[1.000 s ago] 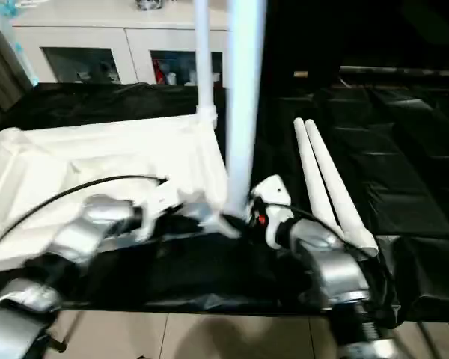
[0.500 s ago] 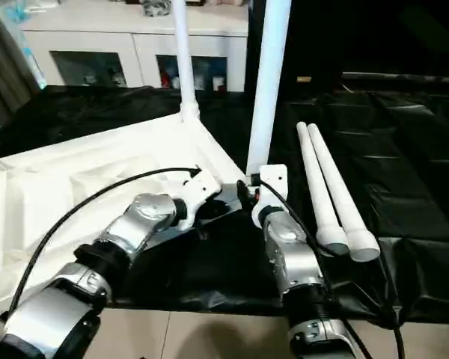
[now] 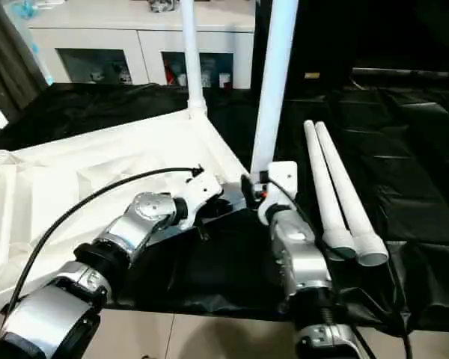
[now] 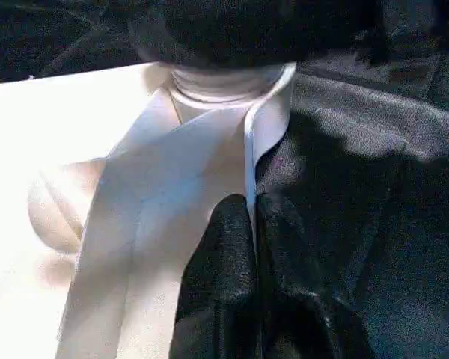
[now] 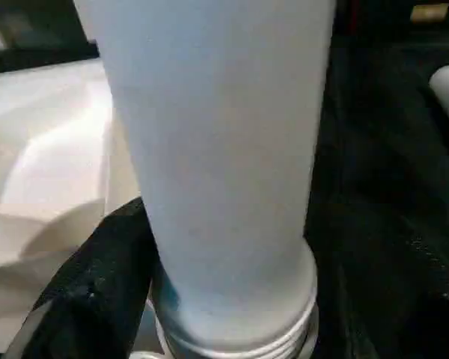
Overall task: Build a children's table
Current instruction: Rotate leg to tighten
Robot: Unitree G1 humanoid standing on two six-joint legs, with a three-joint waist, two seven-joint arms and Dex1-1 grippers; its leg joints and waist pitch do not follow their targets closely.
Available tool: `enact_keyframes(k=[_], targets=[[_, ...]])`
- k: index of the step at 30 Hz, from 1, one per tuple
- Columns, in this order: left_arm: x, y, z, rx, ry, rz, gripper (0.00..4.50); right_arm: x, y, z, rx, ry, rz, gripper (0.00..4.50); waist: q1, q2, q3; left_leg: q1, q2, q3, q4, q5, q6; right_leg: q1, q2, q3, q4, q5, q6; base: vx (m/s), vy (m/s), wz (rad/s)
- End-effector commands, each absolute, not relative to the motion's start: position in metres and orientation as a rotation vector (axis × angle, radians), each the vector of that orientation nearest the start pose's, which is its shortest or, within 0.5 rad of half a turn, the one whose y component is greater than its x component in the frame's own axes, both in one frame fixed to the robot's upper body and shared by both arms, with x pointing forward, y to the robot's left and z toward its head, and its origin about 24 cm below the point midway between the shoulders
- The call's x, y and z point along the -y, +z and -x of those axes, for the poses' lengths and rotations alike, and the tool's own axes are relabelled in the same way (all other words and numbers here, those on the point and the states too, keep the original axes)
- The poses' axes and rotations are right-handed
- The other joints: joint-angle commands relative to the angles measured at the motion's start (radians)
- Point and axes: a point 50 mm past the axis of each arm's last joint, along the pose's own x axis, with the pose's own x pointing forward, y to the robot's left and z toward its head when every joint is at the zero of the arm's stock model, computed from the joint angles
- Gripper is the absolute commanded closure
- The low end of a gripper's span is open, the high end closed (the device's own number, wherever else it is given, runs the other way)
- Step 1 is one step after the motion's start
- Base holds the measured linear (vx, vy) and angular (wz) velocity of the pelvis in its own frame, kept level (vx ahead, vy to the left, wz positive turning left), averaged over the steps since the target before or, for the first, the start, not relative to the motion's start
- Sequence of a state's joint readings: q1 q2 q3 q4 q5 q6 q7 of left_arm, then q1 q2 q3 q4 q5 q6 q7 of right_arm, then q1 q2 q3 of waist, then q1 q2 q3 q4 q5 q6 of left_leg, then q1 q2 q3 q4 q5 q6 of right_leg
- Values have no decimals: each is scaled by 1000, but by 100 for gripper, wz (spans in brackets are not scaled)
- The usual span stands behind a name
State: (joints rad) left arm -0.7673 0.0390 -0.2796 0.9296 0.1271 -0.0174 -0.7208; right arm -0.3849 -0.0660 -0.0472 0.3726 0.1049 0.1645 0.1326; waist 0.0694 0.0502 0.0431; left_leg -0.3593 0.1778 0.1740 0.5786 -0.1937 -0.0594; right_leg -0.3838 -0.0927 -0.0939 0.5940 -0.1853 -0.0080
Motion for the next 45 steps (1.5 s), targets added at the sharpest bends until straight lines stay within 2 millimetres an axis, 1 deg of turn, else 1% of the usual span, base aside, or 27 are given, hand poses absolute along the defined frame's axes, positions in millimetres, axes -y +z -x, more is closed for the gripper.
enact_keyframes(k=[1,2,3,4,7,8,9,10,11,12,13,15,16,18,20,21,22,25,27,28,29,30,31,32,33,44,45], targets=[[-38,58,-346,-209,-1069,-327,390,149,55,-318,-134,200,-51,67,3,-21,-61,-1,48,-13,-62,-131,88,47,-68,55,-79,-212,-183,0,0,0],[-40,62,-349,-187,-1048,-313,385,152,60,-312,-121,230,-42,67,6,-16,-66,0,51,-15,-59,-111,92,46,-69,56,-73,-173,-189,0,0,0],[-40,62,-349,-187,-1048,-313,382,152,60,-312,-121,230,-42,67,9,-18,-69,-1,55,-16,-56,-69,111,46,-66,57,-60,-72,-205,0,0,0],[-48,72,-355,-146,-1002,-296,376,157,66,-301,-98,288,-4,67,10,-18,-68,-12,52,-19,-53,-52,128,52,-64,54,-52,-6,-216,0,0,0],[-54,77,-359,-123,-957,-299,342,157,69,-297,-90,314,1,67,10,-20,-78,-12,50,-18,-43,-22,157,50,-66,53,-41,78,-234,0,0,0],[-64,84,-364,-102,-911,-311,339,157,72,-292,-81,364,7,67,6,-17,-71,-17,46,-14,-41,-33,175,46,-65,50,-46,68,-247,0,0,0],[-67,85,-365,-100,-897,-313,337,157,72,-291,-79,378,8,67,5,-19,-70,-17,47,-13,-41,-44,174,46,-66,51,-47,50,-247,0,0,0],[-78,90,-369,-92,-843,-322,337,155,75,-286,-71,435,11,67,5,-16,-68,-16,47,-13,-43,-73,170,47,-65,49,-53,4,-240,0,0,0],[-112,103,-376,-74,-717,-359,337,153,77,-273,-70,548,-1,67,6,-16,-67,-16,51,-15,-45,-93,165,50,-64,50,-52,-16,-232,0,0,0],[-112,103,-376,-74,-717,-359,337,153,77,-273,-70,548,-1,67,6,-15,-67,-18,53,-17,-45,-93,163,50,-65,50,-51,-17,-226,0,0,0],[-138,110,-376,-80,-647,-414,337,152,77,-265,-75,612,3,67,0,-12,-66,-19,53,-19,-49,-103,154,49,-63,49,-51,-31,-219,0,0,0],[-138,110,-376,-80,-647,-414,337,152,77,-265,-75,612,3,67,-7,-11,-63,-15,54,-18,-51,-125,138,44,-61,48,-56,-67,-217,0,0,0],[-166,119,-374,-110,-555,-497,336,150,76,-258,-94,662,4,85,-8,-8,-60,-8,55,-14,-54,-154,110,38,-60,51,-61,-119,-223,0,0,0],[-180,124,-372,-125,-500,-554,336,149,74,-256,-106,682,2,103,-10,-4,-58,-10,58,-17,-57,-164,93,37,-57,52,-59,-135,-214,0,0,0],[-216,134,-367,-194,-345,-725,336,145,69,-256,-141,686,-4,108,-12,-6,-61,-8,58,-20,-58,-151,74,37,-57,53,-53,-117,-207,0,0,0],[-216,134,-367,-194,-345,-725,336,145,69,-256,-141,686,-4,122,-12,-6,-61,-8,58,-20,-58,-151,74,37,-57,53,-53,-117,-207,0,0,0],[-239,137,-362,-271,-261,-800,336,142,65,-258,-168,683,8,137,-11,-5,-61,-6,57,-20,-59,-148,62,35,-57,53,-52,-115,-207,0,0,0],[-285,139,-339,-473,-132,-930,336,134,54,-263,-244,685,48,156,-23,-2,-59,-9,51,-19,-60,-131,48,35,-54,54,-47,-93,-215,0,0,0],[-288,139,-336,-490,-123,-939,336,134,53,-264,-252,684,52,172,-26,0,-57,-7,50,-17,-58,-138,47,32,-54,55,-50,-90,-224,0,0,0],[-300,137,-332,-539,-79,-974,336,132,50,-268,-273,667,62,186,-17,-4,-60,-1,52,-16,-56,-139,47,29,-56,56,-48,-93,-233,0,0,0],[-302,136,-331,-551,-76,-982,336,132,50,-268,-276,664,64,196,-15,-2,-57,-5,51,-16,-58,-141,45,28,-54,56,-50,-98,-231,0,0,0],[-313,129,-325,-627,-63,-1002,336,130,48,-272,-293,658,78,204,-11,-2,-57,-2,51,-16,-58,-150,42,26,-55,56,-51,-109,-228,0,0,0],[-313,129,-325,-627,-63,-1002,336,130,48,-272,-293,658,78,216,-11,-1,-56,0,51,-15,-59,-160,38,24,-54,57,-52,-118,-225,0,0,0],[-316,126,-323,-659,-58,-998,365,129,48,-273,-298,658,84,229,-10,-1,-57,-1,50,-16,-59,-170,29,26,-55,58,-51,-124,-219,0,0,0],[-319,122,-320,-689,-68,-998,365,128,48,-274,-303,658,83,229,-9,-1,-57,-2,50,-17,-61,-173,24,27,-56,58,-51,-121,-217,0,0,0],[-307,75,-319,-782,-253,-914,450,113,37,-284,-354,649,86,323,-12,-3,-62,-7,44,-19,-58,-177,17,31,-59,58,-49,-99,-218,0,0,0],[-306,73,-319,-781,-268,-909,450,112,36,-285,-356,648,84,347,-11,-3,-62,-6,46,-19,-57,-179,16,32,-61,58,-49,-99,-219,0,0,0]])
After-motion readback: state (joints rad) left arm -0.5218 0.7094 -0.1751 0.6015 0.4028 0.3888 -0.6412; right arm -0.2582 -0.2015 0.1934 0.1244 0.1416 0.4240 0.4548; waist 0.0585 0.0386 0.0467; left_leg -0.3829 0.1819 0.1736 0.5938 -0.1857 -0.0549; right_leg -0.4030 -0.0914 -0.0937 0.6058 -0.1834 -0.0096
